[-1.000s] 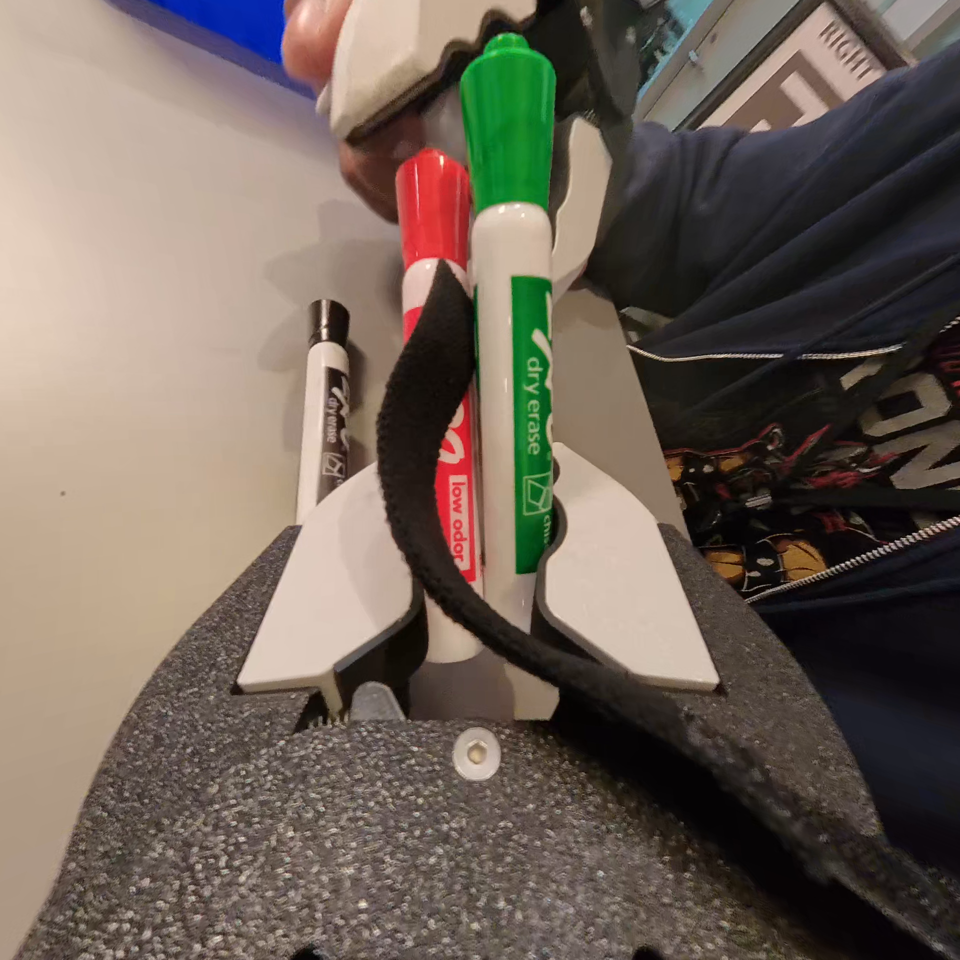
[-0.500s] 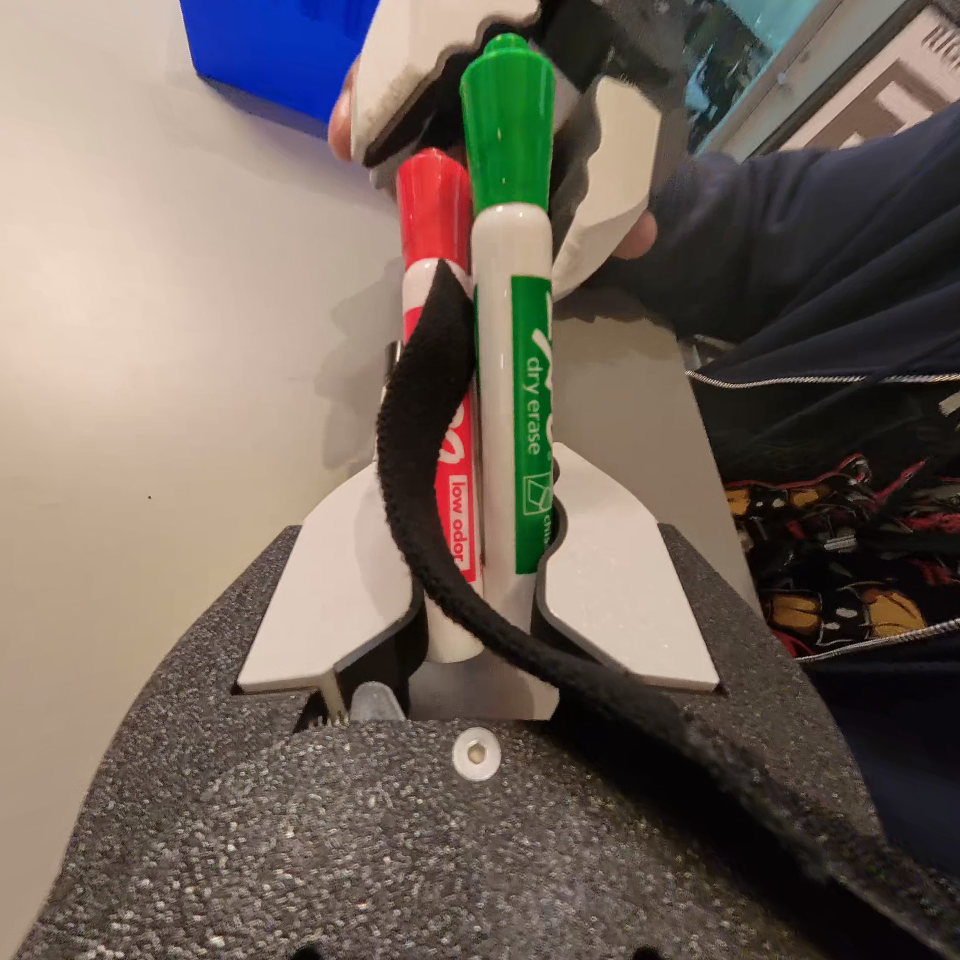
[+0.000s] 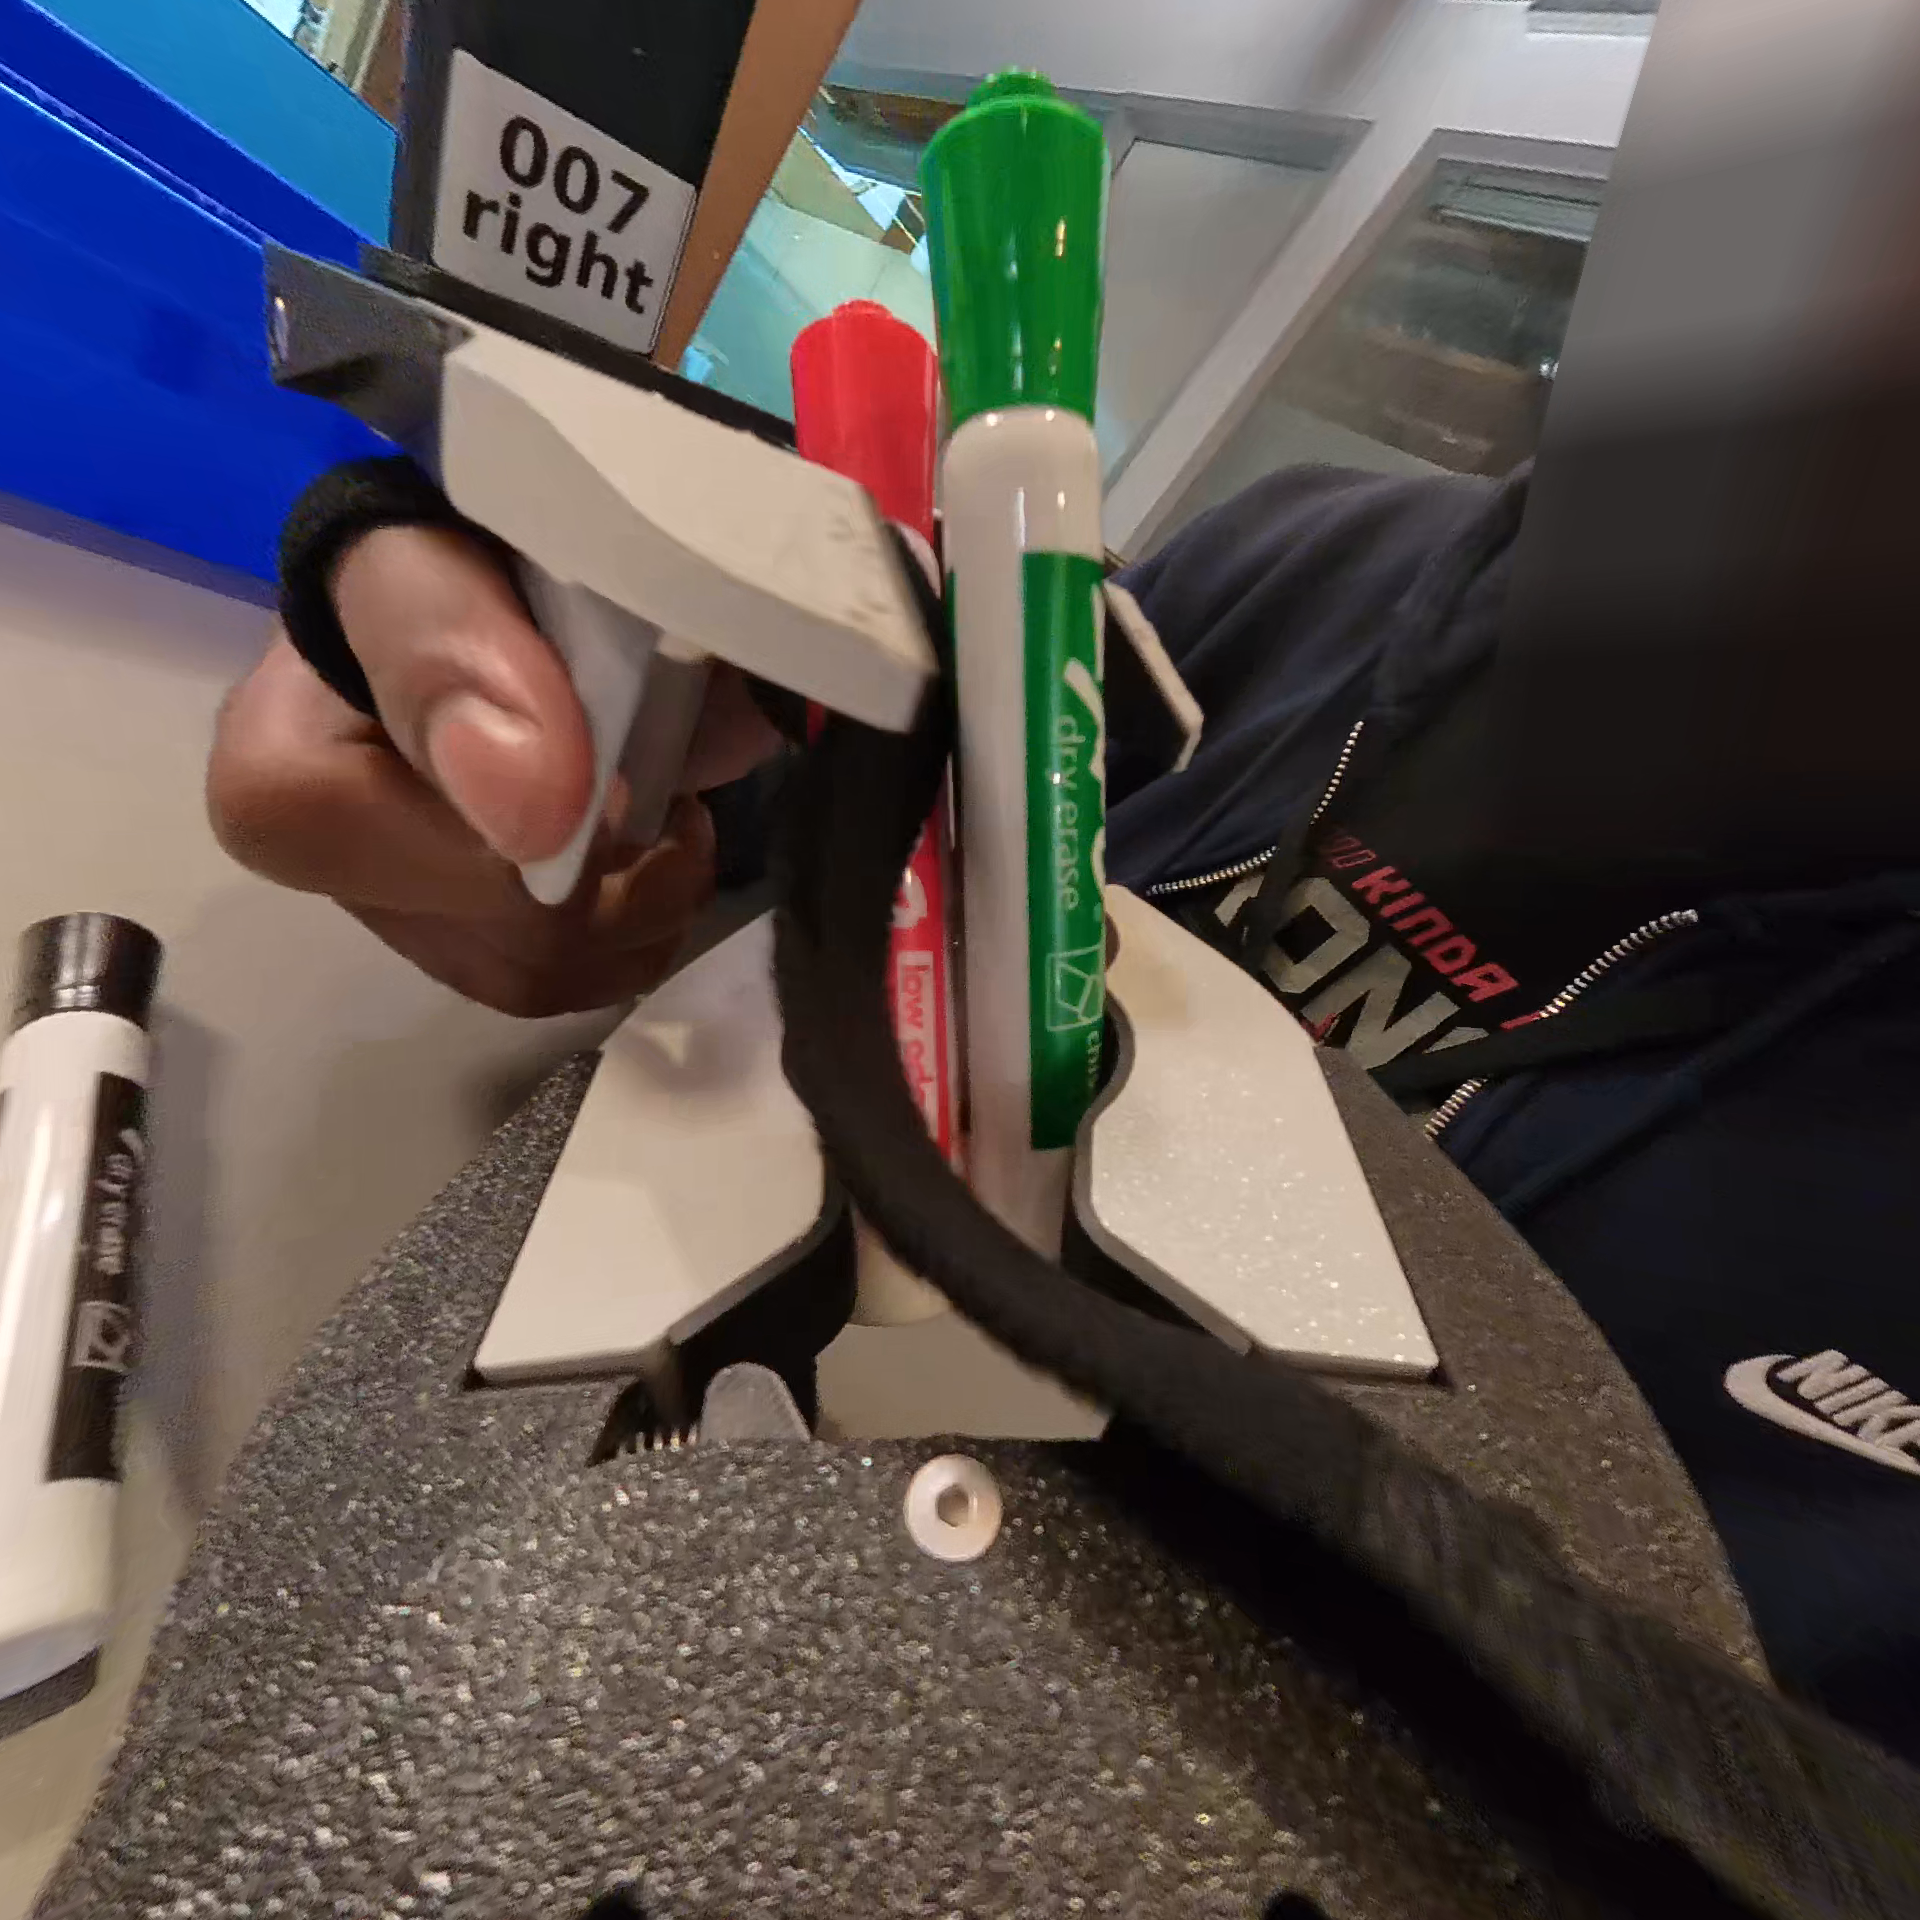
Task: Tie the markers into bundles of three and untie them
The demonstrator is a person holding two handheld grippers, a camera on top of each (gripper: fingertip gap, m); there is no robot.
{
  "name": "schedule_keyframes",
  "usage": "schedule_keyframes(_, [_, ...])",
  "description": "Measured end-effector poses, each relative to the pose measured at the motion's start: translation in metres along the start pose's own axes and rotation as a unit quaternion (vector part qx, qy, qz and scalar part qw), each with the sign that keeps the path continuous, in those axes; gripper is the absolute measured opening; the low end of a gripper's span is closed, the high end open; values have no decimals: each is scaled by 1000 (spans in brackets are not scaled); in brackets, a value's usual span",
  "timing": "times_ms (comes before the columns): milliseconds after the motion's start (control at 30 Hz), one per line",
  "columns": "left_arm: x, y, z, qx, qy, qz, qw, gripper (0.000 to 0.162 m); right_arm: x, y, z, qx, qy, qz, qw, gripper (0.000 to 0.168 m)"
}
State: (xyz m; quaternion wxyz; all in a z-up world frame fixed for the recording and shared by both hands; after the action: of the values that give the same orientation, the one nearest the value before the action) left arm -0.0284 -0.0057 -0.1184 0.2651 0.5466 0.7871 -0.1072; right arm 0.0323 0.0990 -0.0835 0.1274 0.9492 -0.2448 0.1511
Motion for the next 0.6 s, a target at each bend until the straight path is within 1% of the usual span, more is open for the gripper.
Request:
schedule_keyframes(67, [1, 1, 2, 7, -7, 0, 1000, 45, 1, 4, 2, 1, -3, -1, 1000, 22])
schedule_keyframes(133, [3, -1, 3, 7, -12, -7, 1000, 45, -1, 5, 3, 4, -3, 13, 1000, 22])
schedule_keyframes(367, [9, -13, -2, 4, -11, -75, 997, 46, -7, 3, 2, 2, 13, 71, 997, 21])
schedule_keyframes(467, [10, -15, -3, -1, -15, -76, 997, 45, -7, 4, 1, 6, 16, 86, 996, 21])
schedule_keyframes(600, [11, -17, -5, -21, -17, -78, 997, 45, -7, 3, 0, -13, 23, 101, 995, 20])
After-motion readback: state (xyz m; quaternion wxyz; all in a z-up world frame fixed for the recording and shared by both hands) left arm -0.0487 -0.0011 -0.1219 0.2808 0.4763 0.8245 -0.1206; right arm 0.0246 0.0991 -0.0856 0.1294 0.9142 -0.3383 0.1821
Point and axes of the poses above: each gripper's, where its closed fingertips meet, y out along the fingers, z out of its underside, x = y × z across the jaws, the point moved 9 cm from there along -y, back along the fingers, and after that the axes turned 5 degrees about y, right-handed, at the moved point
